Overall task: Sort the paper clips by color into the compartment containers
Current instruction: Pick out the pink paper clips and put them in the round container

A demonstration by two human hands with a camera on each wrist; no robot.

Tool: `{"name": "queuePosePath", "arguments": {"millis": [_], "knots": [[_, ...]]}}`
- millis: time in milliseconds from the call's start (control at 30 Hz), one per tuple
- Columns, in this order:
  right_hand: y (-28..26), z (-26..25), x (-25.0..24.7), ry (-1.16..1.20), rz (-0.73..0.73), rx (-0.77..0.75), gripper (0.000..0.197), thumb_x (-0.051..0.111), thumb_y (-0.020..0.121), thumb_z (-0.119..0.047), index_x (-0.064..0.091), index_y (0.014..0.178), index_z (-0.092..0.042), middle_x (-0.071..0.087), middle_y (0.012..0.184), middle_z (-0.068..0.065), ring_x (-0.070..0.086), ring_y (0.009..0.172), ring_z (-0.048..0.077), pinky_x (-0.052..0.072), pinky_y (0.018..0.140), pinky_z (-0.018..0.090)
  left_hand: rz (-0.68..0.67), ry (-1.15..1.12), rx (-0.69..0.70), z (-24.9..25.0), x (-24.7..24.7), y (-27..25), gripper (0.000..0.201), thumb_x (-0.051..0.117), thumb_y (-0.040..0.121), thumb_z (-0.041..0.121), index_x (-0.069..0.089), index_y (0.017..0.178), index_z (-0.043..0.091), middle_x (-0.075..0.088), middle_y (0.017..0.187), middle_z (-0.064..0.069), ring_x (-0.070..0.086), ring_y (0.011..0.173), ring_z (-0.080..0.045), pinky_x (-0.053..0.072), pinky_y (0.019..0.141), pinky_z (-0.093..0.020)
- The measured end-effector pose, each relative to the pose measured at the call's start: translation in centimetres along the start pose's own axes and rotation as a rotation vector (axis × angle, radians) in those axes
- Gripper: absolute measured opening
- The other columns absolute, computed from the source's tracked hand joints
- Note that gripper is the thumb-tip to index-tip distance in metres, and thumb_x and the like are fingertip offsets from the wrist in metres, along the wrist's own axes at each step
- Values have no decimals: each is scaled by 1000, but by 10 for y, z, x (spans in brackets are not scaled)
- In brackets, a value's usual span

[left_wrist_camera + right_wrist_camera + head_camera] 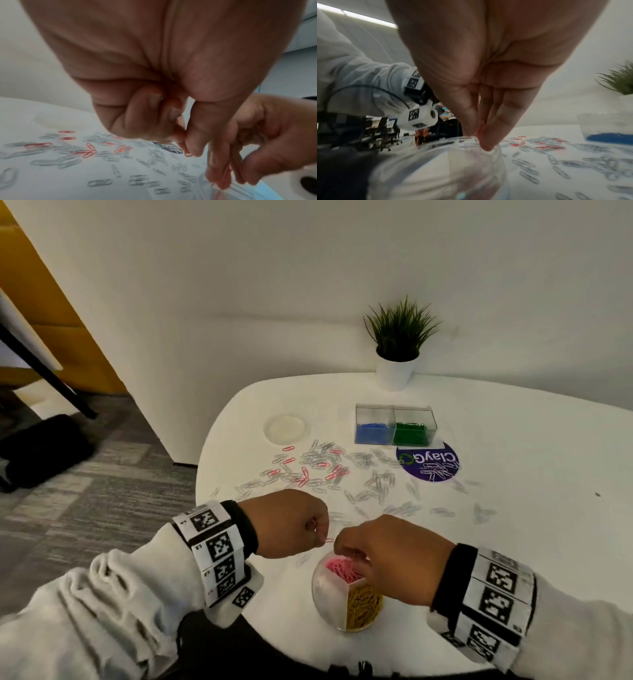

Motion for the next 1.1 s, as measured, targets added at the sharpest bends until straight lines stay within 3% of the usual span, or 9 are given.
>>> {"name": "queuePosePath", "arguments": {"millis": [100,233,333,400,567,767,967,1100], "knots": [[-7,-1,-11,72,73,38,24,53,94,-17,65,111,-31,68,105,-10,60,93,10,49,82,27,67,17,52,9,7,3,5,60,93,32,58,89,32,57,82,13,50,76,-5,37,66,-18],[-16,10,-14,116,211,145,12,56,91,-15,56,94,-27,58,93,-11,54,84,10,48,78,30,161,14,131,22,26,3,9,54,97,32,61,97,28,55,89,10,53,80,-9,45,74,-26],[-21,15,-3,150,90,264,17,60,92,-31,49,104,-27,57,99,-8,54,89,12,48,80,28,163,100,204,30,40,3,15,52,97,29,63,106,25,54,97,6,57,87,-15,48,79,-33],[-23,18,7,182,-4,287,23,60,90,-32,51,110,-26,60,104,-6,57,94,13,49,82,29,148,126,214,32,47,2,20,52,96,26,61,114,26,55,105,3,59,92,-18,49,81,-35],[-26,20,16,269,-11,261,15,61,89,-31,52,100,-33,60,97,-14,57,89,4,46,75,19,132,133,303,35,53,1,21,49,99,32,58,116,22,59,104,-2,59,92,-24,50,79,-42],[-31,37,20,413,-10,258,18,70,85,-38,61,101,-35,66,99,-16,63,90,-1,53,83,23,96,187,320,34,58,-1,26,43,103,33,53,125,27,60,110,-1,60,93,-26,51,77,-44],[-28,44,15,534,-63,237,19,76,81,-34,65,96,-34,70,95,-16,67,87,1,55,81,24,151,123,355,30,57,-1,26,45,102,37,57,123,29,63,108,3,62,89,-22,52,74,-41],[-4,65,-3,380,-10,263,8,68,88,-30,66,95,-35,68,92,-17,63,83,-2,49,73,15,329,-138,371,14,43,-1,13,61,95,28,67,106,26,66,95,11,59,79,-4,50,71,-23]]}}
Point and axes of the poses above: each hand's wrist, its own y-axis towards the middle knuckle, its own x-axis out of the palm, z = x × y, the point moved 2 cm from there along y, towards the middle knuckle
